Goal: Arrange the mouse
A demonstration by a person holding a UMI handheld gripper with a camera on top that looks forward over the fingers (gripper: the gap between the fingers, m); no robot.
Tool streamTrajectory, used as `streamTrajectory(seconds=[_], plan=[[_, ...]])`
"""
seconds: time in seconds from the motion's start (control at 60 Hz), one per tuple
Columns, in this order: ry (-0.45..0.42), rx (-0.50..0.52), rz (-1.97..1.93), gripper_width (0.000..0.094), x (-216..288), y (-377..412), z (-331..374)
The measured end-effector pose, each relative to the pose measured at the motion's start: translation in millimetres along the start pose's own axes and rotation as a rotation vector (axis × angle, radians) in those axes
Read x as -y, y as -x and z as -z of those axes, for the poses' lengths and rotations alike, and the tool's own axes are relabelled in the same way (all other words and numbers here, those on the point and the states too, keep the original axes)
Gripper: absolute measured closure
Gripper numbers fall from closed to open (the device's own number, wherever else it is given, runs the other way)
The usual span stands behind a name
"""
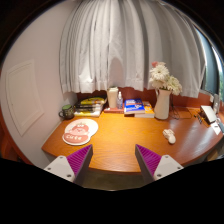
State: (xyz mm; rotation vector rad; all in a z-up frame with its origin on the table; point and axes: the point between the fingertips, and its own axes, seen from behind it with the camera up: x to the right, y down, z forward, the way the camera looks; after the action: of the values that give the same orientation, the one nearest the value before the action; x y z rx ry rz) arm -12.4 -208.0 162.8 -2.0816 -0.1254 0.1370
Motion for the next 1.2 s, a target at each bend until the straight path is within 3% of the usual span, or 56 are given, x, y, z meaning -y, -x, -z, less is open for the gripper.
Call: streamTrajectory(seconds=[0.167,0.45,0.667,0.917,1.0,1.15,1.2], plan=[[0.069,-0.024,0.012,0.0077,-43,-40,-18],[0.229,-0.199,-0.019,0.0086,-121,-187,-53],[0.241,-0.267,-0.029,0.0083,-98,-272,-115],[0.264,-0.255,-0.056,0.0096,-67,-324,-201],[0.269,-0.212,-0.074,0.0165,-59,-324,-220],[0.277,-0.141,-0.049,0.0393,-52,-317,-238],[0.279,-0.132,-0.034,0.04,-52,-316,-241]])
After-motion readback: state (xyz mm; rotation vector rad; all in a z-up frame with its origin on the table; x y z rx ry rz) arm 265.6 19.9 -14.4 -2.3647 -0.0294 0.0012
